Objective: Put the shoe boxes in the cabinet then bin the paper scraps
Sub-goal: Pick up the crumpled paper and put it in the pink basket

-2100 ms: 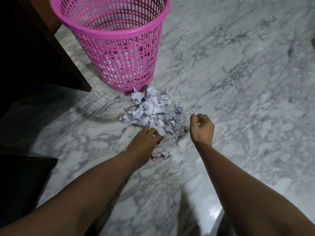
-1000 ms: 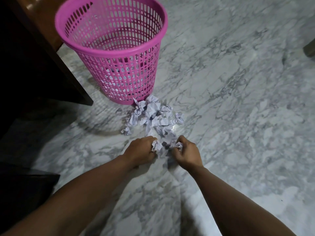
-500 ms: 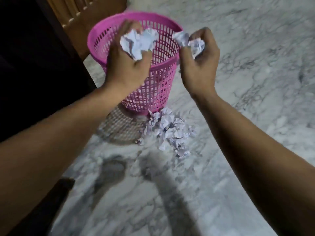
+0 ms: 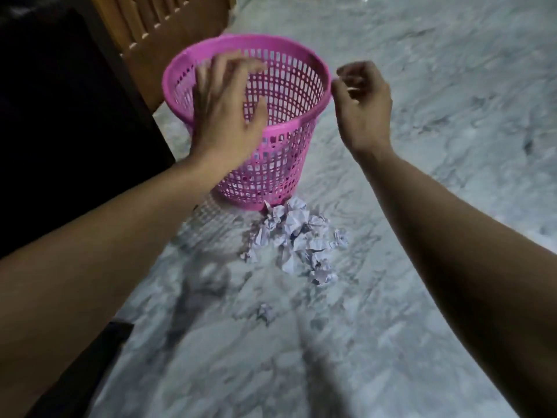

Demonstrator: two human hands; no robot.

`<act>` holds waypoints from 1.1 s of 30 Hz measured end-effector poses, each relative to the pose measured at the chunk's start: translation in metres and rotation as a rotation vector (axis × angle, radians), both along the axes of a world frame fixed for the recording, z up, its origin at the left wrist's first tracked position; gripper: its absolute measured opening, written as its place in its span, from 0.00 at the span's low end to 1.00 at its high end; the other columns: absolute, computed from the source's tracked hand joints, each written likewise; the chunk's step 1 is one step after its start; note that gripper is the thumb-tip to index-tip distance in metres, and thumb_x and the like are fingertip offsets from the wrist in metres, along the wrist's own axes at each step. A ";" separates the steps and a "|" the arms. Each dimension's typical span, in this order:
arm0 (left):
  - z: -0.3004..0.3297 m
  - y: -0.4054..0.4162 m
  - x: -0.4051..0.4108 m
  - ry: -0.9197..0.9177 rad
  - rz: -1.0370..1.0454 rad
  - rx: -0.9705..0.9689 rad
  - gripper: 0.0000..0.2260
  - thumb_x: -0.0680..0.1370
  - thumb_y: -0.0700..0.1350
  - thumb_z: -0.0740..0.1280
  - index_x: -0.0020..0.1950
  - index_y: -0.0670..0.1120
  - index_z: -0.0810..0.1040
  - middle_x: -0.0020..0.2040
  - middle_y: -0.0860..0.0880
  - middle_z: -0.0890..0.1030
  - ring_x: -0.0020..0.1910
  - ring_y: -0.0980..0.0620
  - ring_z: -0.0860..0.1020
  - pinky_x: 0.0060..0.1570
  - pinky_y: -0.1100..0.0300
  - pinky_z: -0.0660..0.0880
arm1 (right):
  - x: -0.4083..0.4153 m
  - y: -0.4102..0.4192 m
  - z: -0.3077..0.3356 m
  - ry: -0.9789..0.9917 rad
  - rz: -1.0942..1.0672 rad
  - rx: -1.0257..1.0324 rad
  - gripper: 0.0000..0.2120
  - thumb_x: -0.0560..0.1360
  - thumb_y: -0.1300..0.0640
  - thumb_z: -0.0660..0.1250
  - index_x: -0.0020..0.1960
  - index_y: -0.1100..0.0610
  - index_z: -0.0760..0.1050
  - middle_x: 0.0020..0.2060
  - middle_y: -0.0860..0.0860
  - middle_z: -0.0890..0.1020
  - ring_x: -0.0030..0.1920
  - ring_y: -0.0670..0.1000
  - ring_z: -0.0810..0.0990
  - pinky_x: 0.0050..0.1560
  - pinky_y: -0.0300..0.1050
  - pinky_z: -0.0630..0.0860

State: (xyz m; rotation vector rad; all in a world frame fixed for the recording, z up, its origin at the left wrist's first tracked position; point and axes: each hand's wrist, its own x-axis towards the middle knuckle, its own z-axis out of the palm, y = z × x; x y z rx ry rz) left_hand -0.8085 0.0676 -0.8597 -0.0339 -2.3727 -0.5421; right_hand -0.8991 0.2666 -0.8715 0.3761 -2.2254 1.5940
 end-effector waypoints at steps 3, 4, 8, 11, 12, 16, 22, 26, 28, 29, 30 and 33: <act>-0.092 0.014 0.075 -0.243 -0.260 -0.105 0.27 0.77 0.58 0.67 0.73 0.46 0.71 0.72 0.42 0.69 0.70 0.41 0.67 0.70 0.44 0.64 | 0.043 0.059 -0.098 -0.202 -0.016 0.177 0.11 0.77 0.48 0.69 0.54 0.54 0.80 0.47 0.46 0.83 0.47 0.46 0.82 0.50 0.46 0.80; -0.125 0.016 0.101 -0.463 -0.280 -0.137 0.37 0.75 0.67 0.66 0.78 0.49 0.64 0.78 0.43 0.62 0.75 0.40 0.62 0.72 0.40 0.63 | 0.060 0.079 -0.131 -0.278 0.003 0.268 0.15 0.76 0.44 0.69 0.57 0.52 0.80 0.50 0.47 0.83 0.50 0.48 0.82 0.54 0.50 0.81; -0.236 0.019 0.187 -0.996 -0.214 -0.366 0.62 0.60 0.85 0.58 0.81 0.55 0.34 0.80 0.45 0.29 0.80 0.40 0.32 0.78 0.35 0.43 | 0.137 0.124 -0.224 -0.439 0.154 0.637 0.49 0.66 0.25 0.71 0.80 0.44 0.60 0.76 0.54 0.66 0.77 0.56 0.65 0.74 0.54 0.68; -0.264 0.030 0.183 -0.952 -0.129 -0.381 0.65 0.58 0.87 0.54 0.83 0.49 0.45 0.82 0.40 0.39 0.81 0.35 0.39 0.73 0.27 0.49 | 0.161 0.117 -0.254 -0.485 0.200 0.891 0.68 0.56 0.13 0.60 0.83 0.43 0.35 0.83 0.56 0.41 0.83 0.60 0.42 0.79 0.65 0.53; -0.268 0.034 0.172 -0.928 -0.108 -0.353 0.65 0.58 0.87 0.54 0.83 0.47 0.47 0.83 0.39 0.41 0.81 0.34 0.40 0.73 0.27 0.49 | 0.159 0.111 -0.258 -0.486 0.219 0.972 0.69 0.54 0.12 0.57 0.81 0.42 0.30 0.82 0.55 0.35 0.82 0.61 0.36 0.78 0.68 0.48; -0.269 0.046 0.122 -0.846 -0.093 -0.313 0.65 0.58 0.87 0.55 0.83 0.48 0.45 0.82 0.39 0.39 0.80 0.34 0.38 0.75 0.29 0.45 | 0.130 0.082 -0.261 -0.448 0.287 1.105 0.64 0.58 0.14 0.58 0.79 0.37 0.27 0.80 0.54 0.29 0.80 0.62 0.29 0.74 0.73 0.38; -0.278 0.046 0.071 -0.771 -0.186 -0.288 0.47 0.70 0.80 0.56 0.81 0.54 0.58 0.82 0.45 0.56 0.79 0.40 0.59 0.73 0.41 0.59 | 0.122 0.066 -0.278 -0.223 0.305 1.071 0.33 0.75 0.28 0.60 0.76 0.41 0.67 0.77 0.58 0.65 0.78 0.62 0.62 0.75 0.69 0.57; -0.290 0.056 0.082 -0.567 -0.241 -0.331 0.27 0.78 0.70 0.57 0.62 0.52 0.77 0.63 0.48 0.77 0.57 0.42 0.75 0.51 0.48 0.70 | 0.138 0.071 -0.292 -0.065 0.236 1.012 0.22 0.76 0.35 0.67 0.61 0.48 0.78 0.63 0.54 0.76 0.61 0.60 0.75 0.53 0.54 0.72; -0.291 0.061 0.087 -0.533 -0.276 -0.295 0.19 0.78 0.64 0.61 0.56 0.50 0.77 0.57 0.48 0.77 0.52 0.42 0.75 0.47 0.49 0.71 | 0.139 0.071 -0.290 -0.093 0.257 0.967 0.18 0.76 0.37 0.68 0.54 0.51 0.78 0.57 0.53 0.77 0.52 0.58 0.78 0.44 0.50 0.74; -0.290 0.062 0.088 -0.546 -0.293 -0.276 0.17 0.77 0.61 0.62 0.54 0.49 0.77 0.54 0.47 0.77 0.50 0.42 0.75 0.45 0.49 0.71 | 0.139 0.071 -0.286 -0.131 0.263 0.940 0.17 0.77 0.38 0.67 0.51 0.52 0.77 0.54 0.52 0.78 0.49 0.57 0.79 0.39 0.47 0.73; -0.288 0.063 0.089 -0.580 -0.309 -0.257 0.15 0.76 0.59 0.63 0.53 0.48 0.76 0.53 0.47 0.77 0.49 0.42 0.75 0.44 0.49 0.71 | 0.139 0.071 -0.282 -0.184 0.267 0.915 0.17 0.77 0.38 0.67 0.49 0.53 0.77 0.50 0.50 0.78 0.45 0.55 0.80 0.36 0.44 0.71; -0.278 0.063 0.095 -0.690 -0.339 -0.205 0.18 0.76 0.61 0.63 0.58 0.51 0.75 0.58 0.50 0.80 0.51 0.45 0.78 0.43 0.52 0.73 | 0.146 0.074 -0.268 -0.322 0.262 0.894 0.17 0.80 0.39 0.65 0.44 0.53 0.74 0.41 0.46 0.74 0.39 0.55 0.80 0.33 0.44 0.66</act>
